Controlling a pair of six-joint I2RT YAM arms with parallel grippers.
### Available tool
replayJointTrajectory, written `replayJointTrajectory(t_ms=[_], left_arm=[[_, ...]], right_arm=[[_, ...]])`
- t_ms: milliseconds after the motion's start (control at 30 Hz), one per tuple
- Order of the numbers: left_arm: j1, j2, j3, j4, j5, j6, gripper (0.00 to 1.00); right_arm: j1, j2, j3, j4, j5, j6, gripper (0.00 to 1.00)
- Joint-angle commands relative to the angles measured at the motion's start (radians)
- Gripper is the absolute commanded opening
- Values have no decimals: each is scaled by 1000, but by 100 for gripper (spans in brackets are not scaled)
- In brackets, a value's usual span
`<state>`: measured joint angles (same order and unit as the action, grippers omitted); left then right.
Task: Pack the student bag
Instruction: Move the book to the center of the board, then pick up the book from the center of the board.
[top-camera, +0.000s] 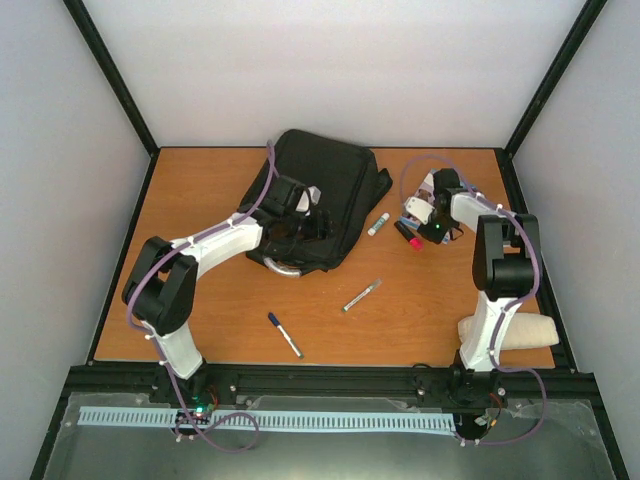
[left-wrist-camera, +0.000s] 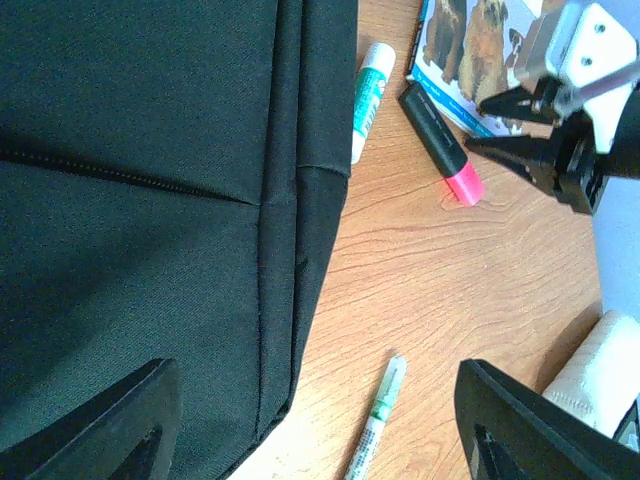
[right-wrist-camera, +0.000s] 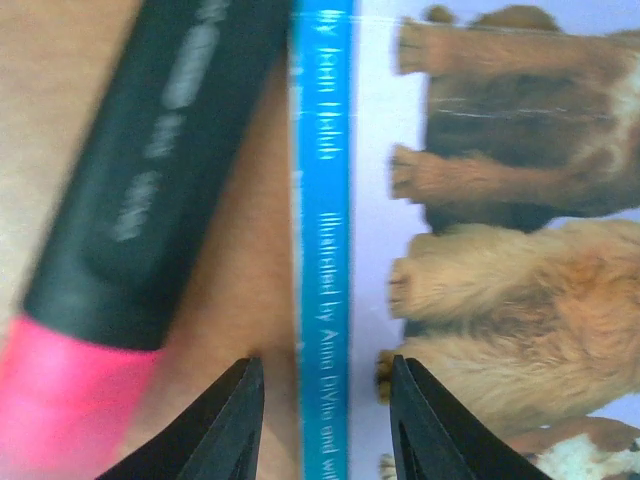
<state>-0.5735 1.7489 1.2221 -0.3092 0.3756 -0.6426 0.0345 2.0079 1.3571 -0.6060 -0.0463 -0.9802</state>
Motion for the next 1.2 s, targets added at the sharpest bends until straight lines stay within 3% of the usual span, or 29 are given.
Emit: replayJointTrajectory(t_ms=[0,567,867,1000,1167], left_arm=[[-12,14,0,36,18,3,77],[-24,60,-9,90,38,-17,77],[-39,75,21,95,62,10,77],[-68,107,96,72,69,58,78],[-125,209,277,-22,40,117,81]], right_arm=[[40,-32,-137,-60,-19,-88,37],[58,-280,-434,-87,-9,-167,32],[0,-425,-358,-233,-102,-165,33],[-83,-431,-254,-308,-198,-139,40],[-185,-378,-139,-258,-283,75,57]])
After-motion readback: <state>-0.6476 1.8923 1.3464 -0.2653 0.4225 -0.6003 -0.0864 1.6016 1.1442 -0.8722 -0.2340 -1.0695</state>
